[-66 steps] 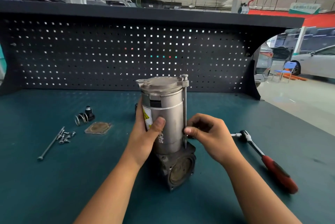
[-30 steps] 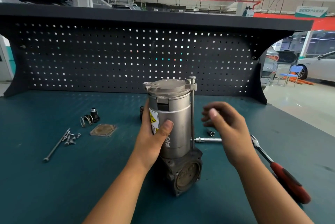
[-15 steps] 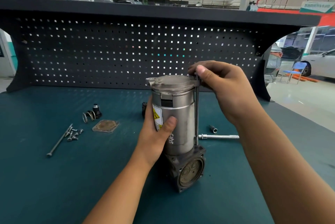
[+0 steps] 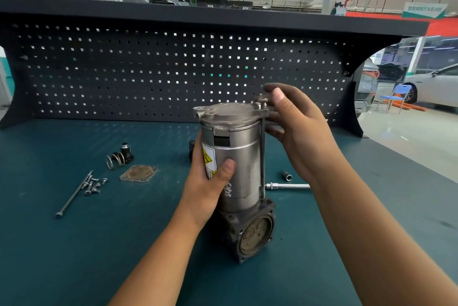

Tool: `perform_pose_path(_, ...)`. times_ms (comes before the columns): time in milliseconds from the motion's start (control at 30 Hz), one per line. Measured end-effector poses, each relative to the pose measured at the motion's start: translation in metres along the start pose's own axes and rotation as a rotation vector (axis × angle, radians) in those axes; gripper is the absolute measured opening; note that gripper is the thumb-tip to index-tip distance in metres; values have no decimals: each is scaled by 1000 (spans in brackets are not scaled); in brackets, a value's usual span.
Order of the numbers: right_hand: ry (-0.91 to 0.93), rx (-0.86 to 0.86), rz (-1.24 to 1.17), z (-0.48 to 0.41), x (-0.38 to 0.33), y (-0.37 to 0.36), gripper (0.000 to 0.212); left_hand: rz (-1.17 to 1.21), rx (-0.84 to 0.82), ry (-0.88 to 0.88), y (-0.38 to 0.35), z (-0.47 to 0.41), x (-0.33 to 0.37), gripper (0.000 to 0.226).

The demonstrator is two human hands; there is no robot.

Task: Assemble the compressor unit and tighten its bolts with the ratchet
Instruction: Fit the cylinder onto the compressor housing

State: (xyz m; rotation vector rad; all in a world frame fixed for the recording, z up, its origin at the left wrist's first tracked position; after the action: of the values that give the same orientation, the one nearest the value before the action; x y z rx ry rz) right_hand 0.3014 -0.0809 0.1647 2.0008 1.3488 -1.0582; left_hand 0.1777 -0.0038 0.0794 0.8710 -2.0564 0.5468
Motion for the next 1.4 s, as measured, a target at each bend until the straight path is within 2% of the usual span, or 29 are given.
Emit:
perform_pose_path(67, -70, 43, 105, 8, 11, 20, 21, 5, -3, 5, 0, 0, -1, 106)
perform_pose_path(100, -95, 85, 240, 13, 14, 36, 16, 1, -2, 4, 0, 0, 0, 103)
perform_pose_path(200, -198, 167, 845, 34, 22, 96, 12, -11, -1, 5, -1, 1, 3, 98)
perform_pose_path(300, -578, 58, 1336, 63, 52, 159, 28, -1, 0, 16, -1, 1, 2, 104)
perform_pose_path(367, -847, -65, 1513, 89, 73, 193, 37, 3, -4, 31, -1, 1, 0, 115)
perform_pose_path(400, -917, -108, 1544, 98, 81, 204, 39, 2, -7, 38, -1, 1, 0, 121)
perform_pose_path(467, -969, -137, 1525, 108, 92, 215, 38, -3, -13, 51, -1, 1, -1, 128)
perform_pose_path(567, -1007, -135, 1476, 115, 99, 216, 36, -13, -21, 57, -3, 1, 0, 116)
perform_pose_path(633, -901, -70, 1552, 109, 94, 209, 36, -26, -2, 52, -3, 1, 0, 105)
perform_pose_path(667, -773, -2, 1536, 102, 84, 197, 34, -32, 8, 44, -2, 1, 0, 96)
perform_pose_path(733, -533, 12, 1227, 88, 77, 156, 30, -34, 20, 35, -3, 1, 1, 83)
perform_pose_path(800, -527, -192, 680, 88, 87, 88, 43, -34, 29, 43, -2, 0, 1, 82)
perform_pose_path(833, -557, -306, 509, 91, 91, 55, 57, -34, 33, 49, -2, 0, 1, 83)
perform_pose_path(867, -567, -392, 451, 93, 95, 31, 68, -36, 36, 52, -1, 0, 0, 84)
perform_pose_path(900, -543, -450, 438, 93, 98, 13, 71, -40, 37, 54, 0, 0, 0, 85)
perform_pose_path(967, -446, -455, 463, 89, 98, -5, 55, -49, 35, 59, 1, -1, 1, 87)
perform_pose_path(1033, -391, -344, 503, 85, 96, -4, 39, -59, 21, 71, 1, -3, 1, 87)
perform_pose_path(1100, -394, -246, 498, 88, 98, -1, 33, -56, 6, 86, 4, -5, 2, 84)
perform_pose_path(1233, -379, -193, 468, 94, 100, -17, 27, -46, -10, 113, 20, -5, 7, 80)
perform_pose_path(1400, -371, -162, 429, 103, 103, -41, 30, -85, -64, 139, 37, 0, 19, 107)
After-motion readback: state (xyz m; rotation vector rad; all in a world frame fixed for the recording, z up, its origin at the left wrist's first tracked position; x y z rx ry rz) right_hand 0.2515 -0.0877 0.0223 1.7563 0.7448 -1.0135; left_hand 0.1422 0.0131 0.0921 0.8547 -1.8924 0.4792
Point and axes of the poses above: each hand's wrist, its own z-axis away from the middle knuckle, its own y-axis out of the back of the hand, x = y × z, the point moved 10 cm from there along -z, towards the middle knuckle, and after that the axes turned 4 degrees about -x, right-handed, at the moved point
